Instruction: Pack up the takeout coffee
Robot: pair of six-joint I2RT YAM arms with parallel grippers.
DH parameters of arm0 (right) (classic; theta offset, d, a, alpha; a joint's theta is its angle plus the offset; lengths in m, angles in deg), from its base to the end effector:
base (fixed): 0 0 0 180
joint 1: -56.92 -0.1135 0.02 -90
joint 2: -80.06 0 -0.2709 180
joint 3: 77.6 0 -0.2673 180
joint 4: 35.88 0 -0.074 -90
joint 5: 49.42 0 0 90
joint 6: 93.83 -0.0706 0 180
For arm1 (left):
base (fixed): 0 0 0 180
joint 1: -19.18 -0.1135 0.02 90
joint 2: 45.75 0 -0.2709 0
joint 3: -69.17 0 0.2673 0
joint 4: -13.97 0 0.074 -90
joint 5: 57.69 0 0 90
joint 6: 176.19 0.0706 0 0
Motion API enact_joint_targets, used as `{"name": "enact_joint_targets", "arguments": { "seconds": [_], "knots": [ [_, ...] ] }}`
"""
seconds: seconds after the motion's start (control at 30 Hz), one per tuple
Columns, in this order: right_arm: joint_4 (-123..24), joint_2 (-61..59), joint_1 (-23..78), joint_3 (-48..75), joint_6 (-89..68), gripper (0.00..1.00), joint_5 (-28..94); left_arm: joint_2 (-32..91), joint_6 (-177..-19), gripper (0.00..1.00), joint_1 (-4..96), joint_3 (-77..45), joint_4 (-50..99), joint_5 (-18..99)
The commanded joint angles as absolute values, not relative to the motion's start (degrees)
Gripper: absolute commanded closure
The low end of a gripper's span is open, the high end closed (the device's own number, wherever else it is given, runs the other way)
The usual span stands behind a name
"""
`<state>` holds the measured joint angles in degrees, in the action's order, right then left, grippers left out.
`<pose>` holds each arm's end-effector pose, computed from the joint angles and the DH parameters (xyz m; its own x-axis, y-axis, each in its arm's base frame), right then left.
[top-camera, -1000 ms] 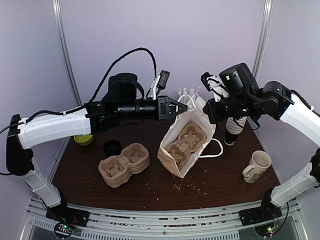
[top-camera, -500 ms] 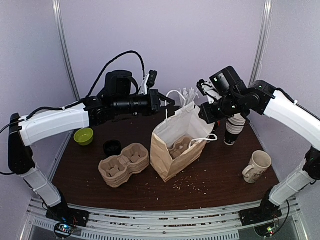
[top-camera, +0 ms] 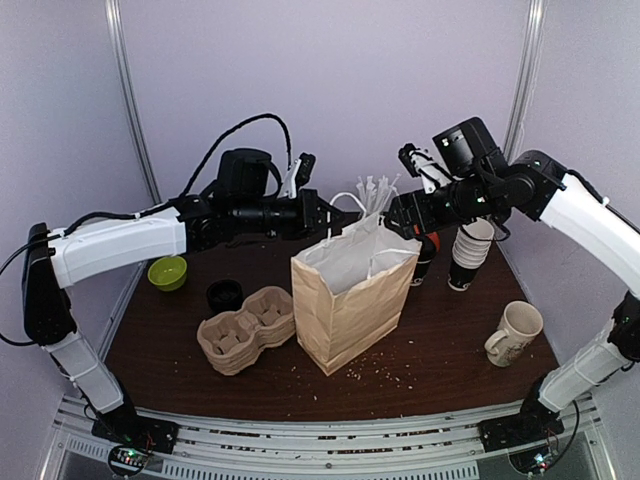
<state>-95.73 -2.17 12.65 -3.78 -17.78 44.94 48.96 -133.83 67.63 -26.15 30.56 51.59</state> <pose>0.2505 0.2367 0.4058 -0.5647 -0.2148 -0.7969 -0.5315 0.8333 0.1520 0.2775 -0.3483 0.3476 -0.8006 -0.1483 -0.5806 0.4829 0.4140 -0.7716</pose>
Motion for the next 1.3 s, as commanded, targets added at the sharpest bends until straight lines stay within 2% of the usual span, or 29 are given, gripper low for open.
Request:
{"name": "enact_joint_targets", "arguments": {
  "seconds": [0.0,0.33,0.47,0.6,1.27],
  "knots": [
    [-95.23,0.99,15.54,-5.89,-19.05,0.12,46.04,47.37,-131.55,1.00,67.31,-24.51,30.17,52.43],
    [-92.60,-3.58,26.16,-3.69,-20.85,0.09,47.50,44.99,-128.63,1.00,67.32,-22.38,28.12,54.00],
    [-91.96,-8.43,29.04,-3.22,-20.71,0.03,46.57,43.81,-127.24,1.00,67.26,-22.20,28.45,53.31],
    [-91.83,-13.13,29.83,-3.84,-20.53,0.00,46.52,43.05,-125.45,1.00,67.26,-22.14,29.94,52.55],
    [-92.04,-27.66,32.88,-7.75,-20.74,0.00,46.77,41.32,-123.01,1.00,67.17,-19.59,31.95,50.63]
  ]
}}
